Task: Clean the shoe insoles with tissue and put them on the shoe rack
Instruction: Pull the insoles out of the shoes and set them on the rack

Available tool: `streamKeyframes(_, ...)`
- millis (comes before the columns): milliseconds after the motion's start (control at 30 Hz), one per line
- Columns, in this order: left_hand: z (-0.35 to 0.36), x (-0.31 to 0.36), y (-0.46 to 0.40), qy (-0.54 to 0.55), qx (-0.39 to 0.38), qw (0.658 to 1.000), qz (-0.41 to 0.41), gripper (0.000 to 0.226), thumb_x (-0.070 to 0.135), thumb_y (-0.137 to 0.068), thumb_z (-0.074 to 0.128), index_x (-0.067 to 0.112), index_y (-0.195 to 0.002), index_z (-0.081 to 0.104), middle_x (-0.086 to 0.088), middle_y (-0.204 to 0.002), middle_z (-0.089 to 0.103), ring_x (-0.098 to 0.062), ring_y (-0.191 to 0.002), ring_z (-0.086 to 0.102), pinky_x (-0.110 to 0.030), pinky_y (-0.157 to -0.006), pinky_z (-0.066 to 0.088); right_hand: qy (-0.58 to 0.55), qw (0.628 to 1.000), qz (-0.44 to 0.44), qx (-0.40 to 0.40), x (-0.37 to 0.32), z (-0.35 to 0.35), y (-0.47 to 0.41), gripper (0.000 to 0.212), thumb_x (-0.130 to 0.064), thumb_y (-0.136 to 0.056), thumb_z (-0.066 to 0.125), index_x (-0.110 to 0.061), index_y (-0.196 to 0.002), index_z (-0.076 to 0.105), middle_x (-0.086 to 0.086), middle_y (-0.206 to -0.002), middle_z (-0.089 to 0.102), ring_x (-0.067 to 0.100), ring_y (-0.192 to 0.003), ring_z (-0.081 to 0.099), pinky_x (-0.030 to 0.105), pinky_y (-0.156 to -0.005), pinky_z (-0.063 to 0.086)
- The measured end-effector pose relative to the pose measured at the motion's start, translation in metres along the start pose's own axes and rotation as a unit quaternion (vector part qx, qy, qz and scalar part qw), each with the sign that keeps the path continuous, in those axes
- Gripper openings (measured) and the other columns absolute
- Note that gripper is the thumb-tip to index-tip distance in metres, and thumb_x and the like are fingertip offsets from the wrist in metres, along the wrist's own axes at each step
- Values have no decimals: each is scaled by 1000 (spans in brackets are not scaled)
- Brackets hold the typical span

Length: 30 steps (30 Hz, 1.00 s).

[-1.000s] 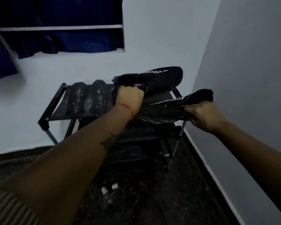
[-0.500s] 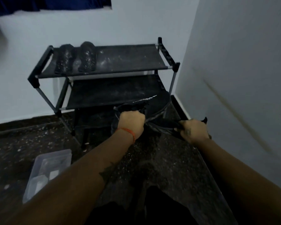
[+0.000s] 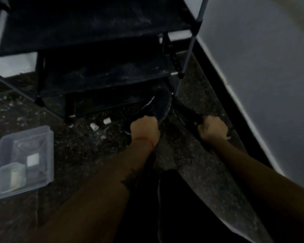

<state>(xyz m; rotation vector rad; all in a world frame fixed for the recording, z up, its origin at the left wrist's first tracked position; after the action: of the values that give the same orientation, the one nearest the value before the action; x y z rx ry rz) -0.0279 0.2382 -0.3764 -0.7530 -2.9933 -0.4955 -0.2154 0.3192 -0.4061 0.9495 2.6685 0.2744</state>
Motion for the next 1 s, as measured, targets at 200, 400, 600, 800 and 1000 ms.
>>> streamKeyframes(200,69,-2,-31,20,-11,1000,2,20,12,-94,44,8,-76,52,-8,-84,59,-29,-76,58,-32,-63,36,9,997,77,25,15,50,-26,28,-21,-90,48,-2,-106,60,27,-106,62,43,-97,59,44,-80,49)
streamKeyframes(400,107,12,-54,17,4,999,38,22,13,-95,44,6,-97,64,-11,-101,66,-31,-94,63,-30,-65,35,39,995,81,31,16,89,-36,23,-14,-87,49,0,-102,59,28,-105,61,45,-99,58,44,-79,47)
streamKeyframes(600,142,19,-60,4,-18,999,46,25,5,-94,41,5,-104,63,-14,-106,66,-33,-97,63,-34,-70,45,66,996,51,6,19,117,-36,24,-13,-85,50,-1,-103,57,28,-101,62,44,-96,58,42,-76,46)
streamKeyframes(800,154,11,-58,11,-51,998,18,27,11,-96,40,6,-112,61,-14,-112,64,-33,-103,61,-38,-77,48,32,998,49,-32,20,131,-25,32,-29,-84,58,-6,-106,60,25,-105,62,40,-99,58,40,-78,47)
streamKeyframes(1000,116,9,-51,117,-61,991,-35,31,25,-96,47,14,-124,55,-13,-125,58,-32,-113,56,-38,-87,47,-103,989,101,20,-3,97,-15,54,-54,-84,53,-12,-117,60,20,-109,65,35,-103,59,34,-80,46)
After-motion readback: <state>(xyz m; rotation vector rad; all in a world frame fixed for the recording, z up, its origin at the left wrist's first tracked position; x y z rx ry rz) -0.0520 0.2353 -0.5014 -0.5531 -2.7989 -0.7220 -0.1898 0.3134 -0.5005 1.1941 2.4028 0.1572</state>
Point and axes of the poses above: each hand's wrist, its own y-axis away from the middle knuckle, its own z-axis out of the palm, x = y × z, the point moved 10 cm from there along -y, towards the middle knuckle
